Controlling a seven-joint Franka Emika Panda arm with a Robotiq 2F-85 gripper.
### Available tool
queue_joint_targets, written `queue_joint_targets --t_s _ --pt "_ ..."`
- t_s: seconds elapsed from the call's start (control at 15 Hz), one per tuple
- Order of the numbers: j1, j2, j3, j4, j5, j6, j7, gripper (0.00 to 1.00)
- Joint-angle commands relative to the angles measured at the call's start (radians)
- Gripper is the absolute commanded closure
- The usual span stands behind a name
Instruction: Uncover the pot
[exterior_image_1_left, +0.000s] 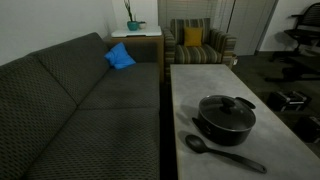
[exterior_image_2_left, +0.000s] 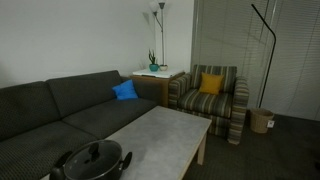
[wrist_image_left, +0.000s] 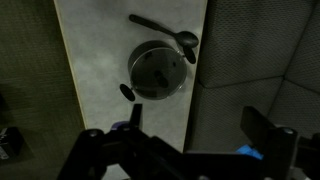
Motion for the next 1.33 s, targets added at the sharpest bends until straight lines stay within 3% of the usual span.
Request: queue_joint_targets --t_s 0.0,0.33,0.53,0.6,0.73,1.27 --pt "-0.002 -0.001 0.002 0.001 0.001 -0.003 -0.001 0.0" --pt "0.021 -0.14 0.055 0.013 0.022 -0.129 0.095 0.0" --pt "0.089 -0.31 0.082 -0.005 0.087 -0.226 0.148 0.0" --pt "0.051 -0.194 0.074 0.023 0.052 -0.168 0.114 0.0" --pt "0.063 -0.247 0.081 0.018 0.058 -0.184 0.127 0.0" --pt "0.056 -0.214 0.078 0.017 0.057 -0.18 0.126 0.0"
